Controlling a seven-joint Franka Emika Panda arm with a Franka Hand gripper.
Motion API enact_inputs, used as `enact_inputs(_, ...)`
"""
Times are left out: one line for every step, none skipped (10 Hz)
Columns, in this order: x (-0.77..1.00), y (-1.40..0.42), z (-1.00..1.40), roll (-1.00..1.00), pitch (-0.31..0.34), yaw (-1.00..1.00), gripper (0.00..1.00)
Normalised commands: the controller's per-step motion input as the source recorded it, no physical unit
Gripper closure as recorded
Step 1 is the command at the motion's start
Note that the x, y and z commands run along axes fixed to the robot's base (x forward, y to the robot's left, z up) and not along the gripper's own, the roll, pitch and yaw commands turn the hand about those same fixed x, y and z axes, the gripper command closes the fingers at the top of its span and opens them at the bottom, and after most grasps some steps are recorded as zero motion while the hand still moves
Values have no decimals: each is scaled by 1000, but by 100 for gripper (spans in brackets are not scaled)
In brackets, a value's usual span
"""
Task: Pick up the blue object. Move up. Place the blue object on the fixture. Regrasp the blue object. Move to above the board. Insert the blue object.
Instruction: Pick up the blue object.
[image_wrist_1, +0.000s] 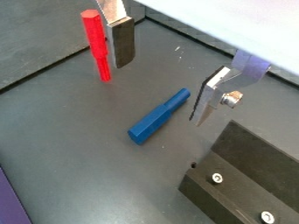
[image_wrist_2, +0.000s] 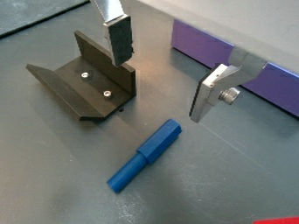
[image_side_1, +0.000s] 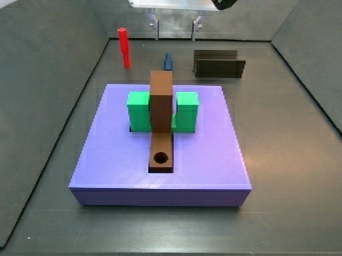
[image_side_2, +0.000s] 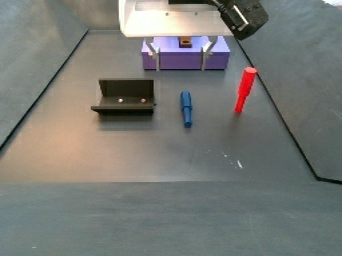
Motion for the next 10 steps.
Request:
enact_inputs(-57,0,-243,0,-71,37,0)
enact_inputs(0,-17,-234,0,-50,43,0)
enact_inputs(0,-9,-226,0,-49,51,0)
enact_inputs(0,-109,-257,11,-51,60,0)
enact_inputs(-43,-57,-417,0,-129,69,0)
enact_inputs(-100,-49,-414,0,-164,71,0)
enact_inputs(-46,-77,-323,36,-120,43,0)
enact_inputs(-49,-94,-266,103,-86,0,0)
enact_inputs(-57,-106,-257,116,-91,0,0)
enact_inputs(-89,-120,-317,194,-104,0,0)
